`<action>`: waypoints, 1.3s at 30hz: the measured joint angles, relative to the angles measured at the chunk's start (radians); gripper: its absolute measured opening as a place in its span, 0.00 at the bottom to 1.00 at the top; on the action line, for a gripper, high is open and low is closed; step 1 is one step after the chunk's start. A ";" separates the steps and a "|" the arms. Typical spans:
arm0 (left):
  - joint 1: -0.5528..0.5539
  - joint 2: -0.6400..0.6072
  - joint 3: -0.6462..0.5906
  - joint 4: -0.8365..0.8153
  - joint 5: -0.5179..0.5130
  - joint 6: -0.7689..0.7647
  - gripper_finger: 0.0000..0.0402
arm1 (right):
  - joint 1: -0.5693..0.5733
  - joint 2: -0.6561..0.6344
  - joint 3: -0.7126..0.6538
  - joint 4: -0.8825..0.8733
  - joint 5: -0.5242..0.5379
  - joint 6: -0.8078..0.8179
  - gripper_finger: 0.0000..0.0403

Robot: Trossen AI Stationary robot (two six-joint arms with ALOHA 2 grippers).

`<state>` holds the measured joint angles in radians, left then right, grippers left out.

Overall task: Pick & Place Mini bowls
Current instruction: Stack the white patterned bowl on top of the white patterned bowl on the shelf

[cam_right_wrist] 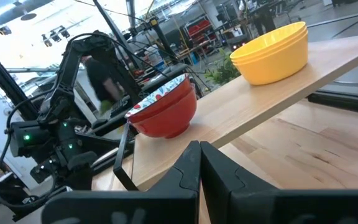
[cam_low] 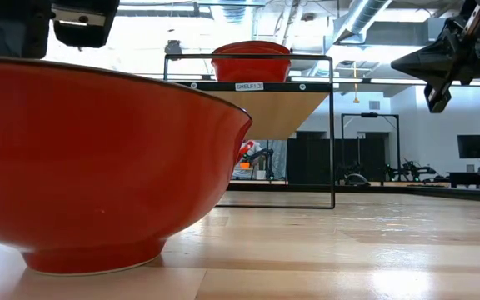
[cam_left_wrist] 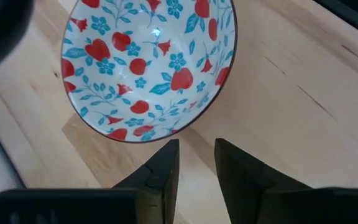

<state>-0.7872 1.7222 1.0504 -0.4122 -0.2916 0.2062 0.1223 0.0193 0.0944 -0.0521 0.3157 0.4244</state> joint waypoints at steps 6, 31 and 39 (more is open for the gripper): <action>-0.037 0.000 0.000 0.004 -0.049 0.000 0.25 | 0.000 0.000 0.000 0.000 0.000 0.024 0.00; 0.029 -0.001 0.001 0.125 0.141 0.287 0.25 | 0.000 0.000 0.000 0.000 0.000 0.022 0.00; 0.046 -0.001 0.001 0.133 0.185 0.288 0.25 | 0.000 0.000 0.000 0.000 0.000 0.021 0.00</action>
<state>-0.7412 1.7216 1.0515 -0.2788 -0.1068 0.4938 0.1219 0.0196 0.0944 -0.0521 0.3161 0.4458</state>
